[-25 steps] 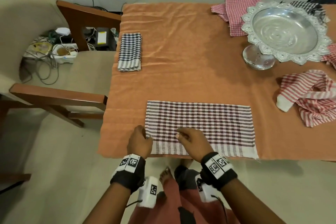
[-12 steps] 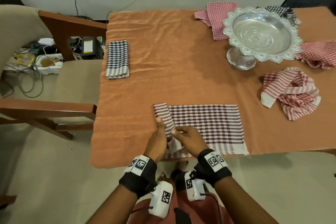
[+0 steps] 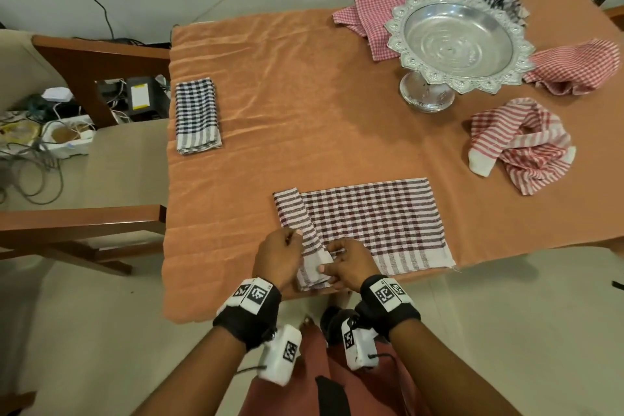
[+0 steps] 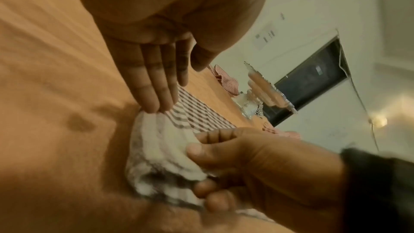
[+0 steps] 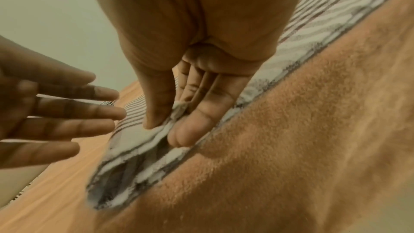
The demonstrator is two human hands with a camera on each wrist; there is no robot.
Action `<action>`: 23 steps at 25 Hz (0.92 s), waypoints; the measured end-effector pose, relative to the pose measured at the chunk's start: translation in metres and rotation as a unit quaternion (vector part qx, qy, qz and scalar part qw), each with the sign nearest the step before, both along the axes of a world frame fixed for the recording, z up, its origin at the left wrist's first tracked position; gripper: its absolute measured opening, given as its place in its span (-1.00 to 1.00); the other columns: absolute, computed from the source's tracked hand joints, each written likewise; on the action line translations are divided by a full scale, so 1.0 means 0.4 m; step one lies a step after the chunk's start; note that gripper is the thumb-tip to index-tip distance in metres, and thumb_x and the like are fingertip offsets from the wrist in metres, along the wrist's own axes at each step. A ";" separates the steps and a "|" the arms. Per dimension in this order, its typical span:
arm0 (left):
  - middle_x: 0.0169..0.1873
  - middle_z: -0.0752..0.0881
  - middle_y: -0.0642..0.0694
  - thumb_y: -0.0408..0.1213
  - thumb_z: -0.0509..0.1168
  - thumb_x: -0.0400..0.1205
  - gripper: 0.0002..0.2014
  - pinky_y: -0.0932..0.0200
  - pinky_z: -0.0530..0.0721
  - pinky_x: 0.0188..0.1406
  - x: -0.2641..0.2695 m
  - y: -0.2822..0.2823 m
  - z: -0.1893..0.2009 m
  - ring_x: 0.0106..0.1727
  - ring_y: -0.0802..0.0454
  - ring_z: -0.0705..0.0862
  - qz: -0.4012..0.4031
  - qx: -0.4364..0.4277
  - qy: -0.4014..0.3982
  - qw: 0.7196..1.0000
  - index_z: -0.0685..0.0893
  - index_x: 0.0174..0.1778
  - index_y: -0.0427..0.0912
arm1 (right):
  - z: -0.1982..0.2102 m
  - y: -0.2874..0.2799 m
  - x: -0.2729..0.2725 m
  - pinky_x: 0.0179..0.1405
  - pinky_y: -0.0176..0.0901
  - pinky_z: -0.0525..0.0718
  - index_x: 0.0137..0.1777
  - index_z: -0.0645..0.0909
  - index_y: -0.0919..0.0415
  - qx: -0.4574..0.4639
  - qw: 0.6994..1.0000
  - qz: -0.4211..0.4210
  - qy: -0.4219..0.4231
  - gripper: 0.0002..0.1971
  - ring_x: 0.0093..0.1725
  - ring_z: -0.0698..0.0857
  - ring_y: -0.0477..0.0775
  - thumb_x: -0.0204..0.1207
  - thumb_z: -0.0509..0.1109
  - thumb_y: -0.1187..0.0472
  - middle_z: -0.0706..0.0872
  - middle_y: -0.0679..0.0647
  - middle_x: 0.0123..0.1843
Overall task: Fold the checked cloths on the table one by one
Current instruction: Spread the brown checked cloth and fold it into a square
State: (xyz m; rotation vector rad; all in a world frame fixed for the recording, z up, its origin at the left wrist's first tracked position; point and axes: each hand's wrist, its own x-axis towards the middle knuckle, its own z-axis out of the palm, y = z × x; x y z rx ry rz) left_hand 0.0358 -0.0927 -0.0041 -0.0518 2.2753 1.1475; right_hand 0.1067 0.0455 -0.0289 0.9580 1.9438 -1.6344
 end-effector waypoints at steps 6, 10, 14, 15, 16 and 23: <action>0.43 0.53 -0.16 -0.30 0.07 0.72 -0.60 -0.13 0.54 0.32 -0.211 0.043 -0.024 0.37 -0.22 0.52 -0.319 -0.223 0.210 0.897 0.45 0.49 -0.13 | -0.007 0.001 0.006 -0.27 -0.05 0.81 0.29 0.60 0.31 0.042 0.998 0.051 0.017 -0.68 -0.36 0.74 0.02 0.53 0.41 0.40 0.72 0.13 -0.23; 0.32 0.58 -0.15 -0.28 0.10 0.69 -0.65 -0.12 0.44 0.31 -0.261 0.098 -0.027 0.30 -0.20 0.55 -0.364 -0.321 0.178 0.856 0.52 0.39 -0.02 | 0.009 -0.002 0.012 -0.07 0.11 0.76 0.23 0.67 0.26 0.118 0.985 0.112 0.052 -0.71 -0.11 0.76 0.19 0.52 0.34 0.38 0.77 0.20 -0.07; 0.15 0.72 -0.04 -0.17 0.20 0.65 -0.76 -0.12 0.35 0.35 -0.288 0.147 -0.002 0.20 -0.13 0.63 -0.350 -0.308 0.212 0.859 0.75 0.12 -0.05 | 0.023 0.008 0.018 -0.30 -0.18 0.50 0.24 0.67 0.28 0.142 0.978 0.139 0.061 -0.67 -0.29 0.57 -0.03 0.52 0.27 0.41 0.68 0.04 -0.23; 0.12 0.71 -0.04 -0.18 0.23 0.64 -0.78 -0.14 0.38 0.35 -0.294 0.167 0.007 0.18 -0.14 0.65 -0.354 -0.286 0.212 0.865 0.76 0.07 -0.05 | 0.030 0.022 0.025 -0.35 -0.15 0.47 0.19 0.69 0.28 0.143 0.980 0.125 0.066 -0.69 -0.37 0.51 -0.08 0.50 0.25 0.43 0.62 0.00 -0.31; 0.09 0.69 -0.05 -0.20 0.24 0.63 -0.82 -0.14 0.44 0.31 -0.296 0.170 0.016 0.15 -0.16 0.65 -0.355 -0.254 0.210 0.875 0.75 0.02 -0.03 | 0.038 0.027 0.032 -0.36 -0.09 0.48 0.07 0.70 0.27 0.146 0.980 0.118 0.071 -0.74 -0.42 0.48 -0.06 0.49 0.25 0.44 0.58 0.03 -0.36; -0.05 0.70 -0.01 -0.45 0.23 0.63 -0.74 0.09 0.62 -0.05 -0.230 0.403 0.050 -0.03 -0.03 0.66 -0.362 -0.028 0.179 0.914 0.60 0.14 -0.03 | 0.050 0.246 0.148 -0.02 0.11 0.71 0.14 0.68 0.32 0.176 0.983 -0.040 0.042 -0.79 -0.16 0.65 0.07 0.54 0.35 0.33 0.64 -0.03 -0.10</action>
